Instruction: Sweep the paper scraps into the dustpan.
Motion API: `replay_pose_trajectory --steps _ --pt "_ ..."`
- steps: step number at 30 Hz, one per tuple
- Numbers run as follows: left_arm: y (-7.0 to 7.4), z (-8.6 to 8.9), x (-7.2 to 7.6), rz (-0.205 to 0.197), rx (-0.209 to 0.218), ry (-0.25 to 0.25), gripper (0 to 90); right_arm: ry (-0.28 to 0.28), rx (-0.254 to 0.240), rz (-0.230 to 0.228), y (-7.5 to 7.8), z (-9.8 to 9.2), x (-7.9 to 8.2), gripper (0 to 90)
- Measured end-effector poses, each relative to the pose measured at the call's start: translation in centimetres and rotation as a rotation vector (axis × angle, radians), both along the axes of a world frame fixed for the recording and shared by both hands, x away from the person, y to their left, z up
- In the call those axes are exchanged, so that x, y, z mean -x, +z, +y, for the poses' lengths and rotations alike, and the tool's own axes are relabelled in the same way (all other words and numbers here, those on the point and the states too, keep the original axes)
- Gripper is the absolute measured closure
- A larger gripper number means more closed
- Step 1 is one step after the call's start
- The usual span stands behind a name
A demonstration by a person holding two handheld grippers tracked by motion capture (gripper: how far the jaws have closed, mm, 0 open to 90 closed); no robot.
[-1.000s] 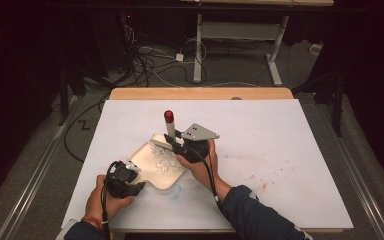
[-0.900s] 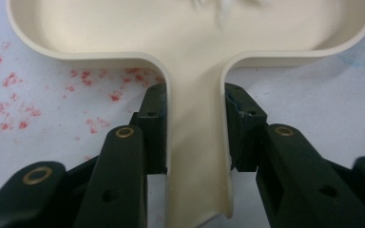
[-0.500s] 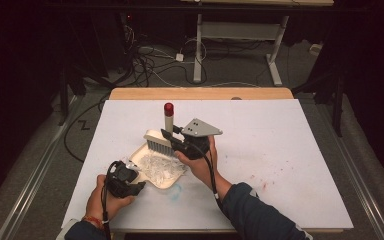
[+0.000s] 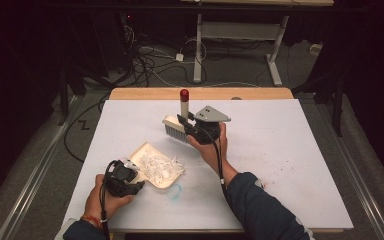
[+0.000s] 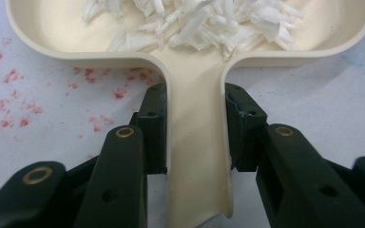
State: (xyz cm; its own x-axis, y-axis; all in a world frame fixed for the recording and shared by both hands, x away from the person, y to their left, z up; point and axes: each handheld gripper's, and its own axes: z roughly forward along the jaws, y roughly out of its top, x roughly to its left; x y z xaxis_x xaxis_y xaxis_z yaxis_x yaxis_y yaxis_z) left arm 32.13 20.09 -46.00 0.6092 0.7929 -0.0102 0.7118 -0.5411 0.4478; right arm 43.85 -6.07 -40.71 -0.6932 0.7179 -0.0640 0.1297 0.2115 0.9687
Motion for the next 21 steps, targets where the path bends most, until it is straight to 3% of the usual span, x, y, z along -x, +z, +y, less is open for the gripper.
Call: replay_pose_trajectory --steps 3,8,9,10,13,18,21 --pt "0.0 0.1 0.1 0.001 0.0 0.006 63.2 -0.019 0.012 0.021 -0.3 -0.5 0.1 71.8" --pt "0.0 0.6 0.2 0.0 -0.011 0.02 63.2 0.017 0.016 0.045 0.1 -1.8 1.9 71.8" --pt "0.0 0.6 0.2 0.001 -0.011 0.02 63.2 0.03 0.014 0.044 0.4 -2.8 3.1 71.8" --pt "0.0 0.6 0.2 0.0 -0.011 0.021 63.2 0.03 0.014 0.044 0.4 -2.8 3.1 71.8" --pt "0.0 0.7 0.3 0.0 -0.012 0.023 63.2 0.05 0.045 0.042 0.6 -4.0 5.2 71.8" --pt "0.0 0.4 0.3 0.001 -0.025 0.029 63.2 0.075 0.071 0.054 -0.1 -3.6 6.5 71.8" --pt "0.0 0.3 0.3 -0.002 -0.027 0.034 63.2 0.1 0.06 0.061 -0.8 -2.6 7.2 71.8"
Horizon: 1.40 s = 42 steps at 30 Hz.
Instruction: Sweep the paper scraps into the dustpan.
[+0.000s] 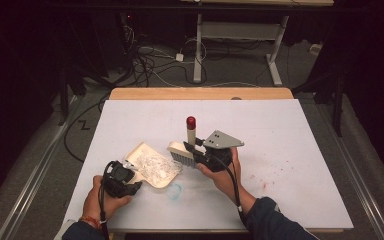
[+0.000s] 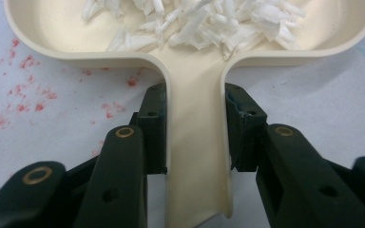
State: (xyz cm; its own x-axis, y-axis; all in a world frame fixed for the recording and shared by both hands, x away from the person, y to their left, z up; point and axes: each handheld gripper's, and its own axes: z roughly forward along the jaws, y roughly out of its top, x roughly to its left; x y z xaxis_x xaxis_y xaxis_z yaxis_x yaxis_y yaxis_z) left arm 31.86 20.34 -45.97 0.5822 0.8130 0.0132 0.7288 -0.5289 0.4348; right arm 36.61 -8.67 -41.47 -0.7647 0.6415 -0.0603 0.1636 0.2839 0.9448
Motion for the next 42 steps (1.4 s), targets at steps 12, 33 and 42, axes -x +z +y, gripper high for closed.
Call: replay_pose_trajectory --steps 12,33,42 --pt "0.0 -0.3 0.0 -0.009 0.007 0.004 63.1 0.093 0.009 -0.022 0.5 3.5 1.9 71.8" --pt "-0.1 0.0 0.1 -0.007 0.021 -0.004 63.1 0.03 -0.012 -0.053 2.1 -0.5 1.2 71.8" --pt "-0.1 0.0 0.1 -0.007 0.021 -0.003 63.2 0.059 0.002 -0.025 3.0 -3.1 2.7 71.7"
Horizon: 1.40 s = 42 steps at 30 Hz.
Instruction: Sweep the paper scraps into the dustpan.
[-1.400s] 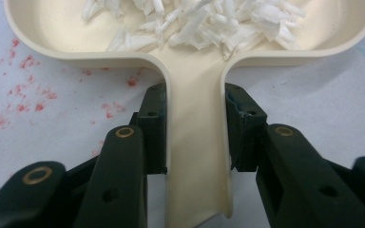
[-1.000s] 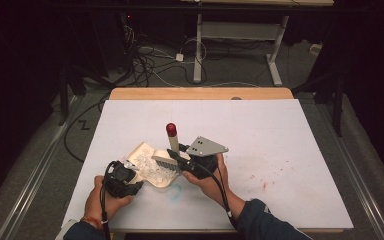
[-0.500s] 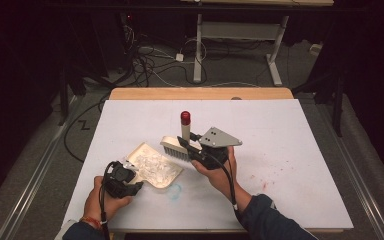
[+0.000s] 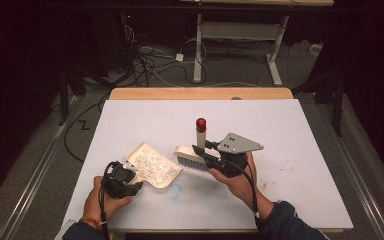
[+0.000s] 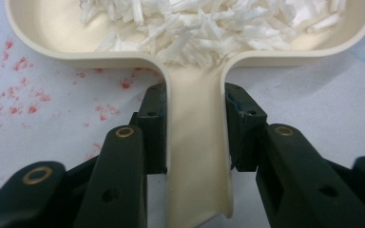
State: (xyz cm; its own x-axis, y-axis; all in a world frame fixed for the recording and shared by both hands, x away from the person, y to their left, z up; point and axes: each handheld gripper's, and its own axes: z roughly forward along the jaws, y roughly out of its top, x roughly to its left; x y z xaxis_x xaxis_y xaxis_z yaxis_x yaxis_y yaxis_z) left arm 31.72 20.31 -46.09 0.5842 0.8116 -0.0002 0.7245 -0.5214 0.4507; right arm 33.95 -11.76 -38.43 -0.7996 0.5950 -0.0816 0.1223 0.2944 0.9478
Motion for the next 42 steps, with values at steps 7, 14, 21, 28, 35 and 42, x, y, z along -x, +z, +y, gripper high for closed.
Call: replay_pose_trajectory --steps 7,14,21,28,35,42 --pt "0.0 0.0 0.0 -0.001 -0.002 0.0 63.2 0.047 0.057 0.053 -0.5 -0.2 1.1 71.8" --pt "0.1 -0.1 0.1 -0.002 -0.012 -0.003 63.2 0.048 0.073 0.05 -1.4 1.0 0.7 71.8" --pt "0.0 -0.1 0.1 -0.004 -0.011 -0.002 63.2 0.024 0.03 0.032 -0.9 1.8 0.0 71.8" --pt "0.0 -0.1 0.1 -0.006 -0.011 -0.001 63.2 0.036 -0.005 0.026 -0.2 2.9 -0.3 71.7" --pt "0.0 0.0 0.1 -0.008 -0.005 -0.002 63.1 0.03 0.002 0.034 -0.4 2.7 -0.6 71.7" --pt "0.0 0.0 0.1 -0.006 -0.004 -0.001 63.2 0.028 -0.026 0.008 0.9 1.2 0.0 71.7"
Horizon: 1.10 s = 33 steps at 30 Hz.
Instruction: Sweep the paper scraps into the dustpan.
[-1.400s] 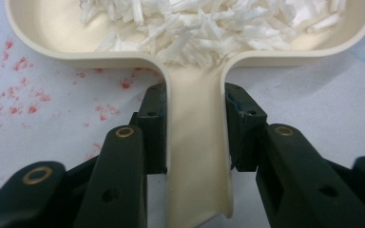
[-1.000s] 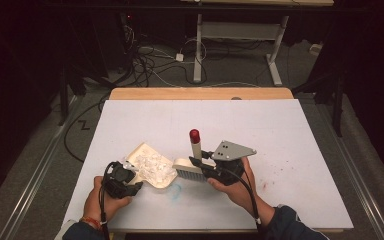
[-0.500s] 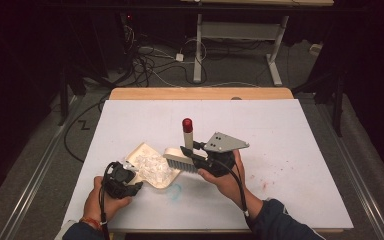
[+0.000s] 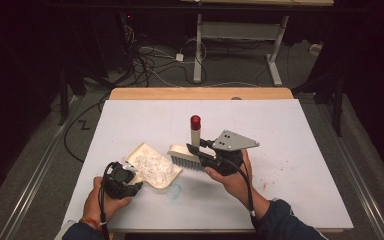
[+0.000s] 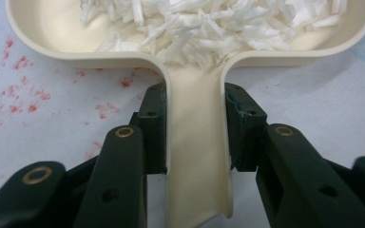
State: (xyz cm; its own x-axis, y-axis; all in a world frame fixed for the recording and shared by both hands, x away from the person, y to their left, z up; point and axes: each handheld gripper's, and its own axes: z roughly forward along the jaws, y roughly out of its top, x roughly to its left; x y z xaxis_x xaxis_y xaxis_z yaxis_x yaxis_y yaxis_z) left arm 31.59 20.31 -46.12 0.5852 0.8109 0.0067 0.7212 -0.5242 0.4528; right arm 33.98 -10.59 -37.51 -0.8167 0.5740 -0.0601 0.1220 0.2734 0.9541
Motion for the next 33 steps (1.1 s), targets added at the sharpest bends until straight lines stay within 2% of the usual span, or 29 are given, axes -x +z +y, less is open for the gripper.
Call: replay_pose_trajectory --steps 10,16,26,33 --pt "0.1 -0.1 0.0 0.002 -0.007 0.005 63.1 -0.009 -0.015 -0.018 1.5 -3.0 0.8 71.7" --pt "0.2 -0.1 0.1 0.005 0.001 0.013 63.2 -0.017 -0.006 -0.017 1.8 -4.8 0.9 71.7" --pt "0.3 -0.1 0.1 0.008 0.004 0.018 63.1 -0.075 0.008 -0.018 2.1 -9.1 1.2 71.7" --pt "0.2 0.1 0.0 0.008 0.007 0.011 63.1 -0.106 0.015 -0.011 1.9 -11.3 1.5 71.7"
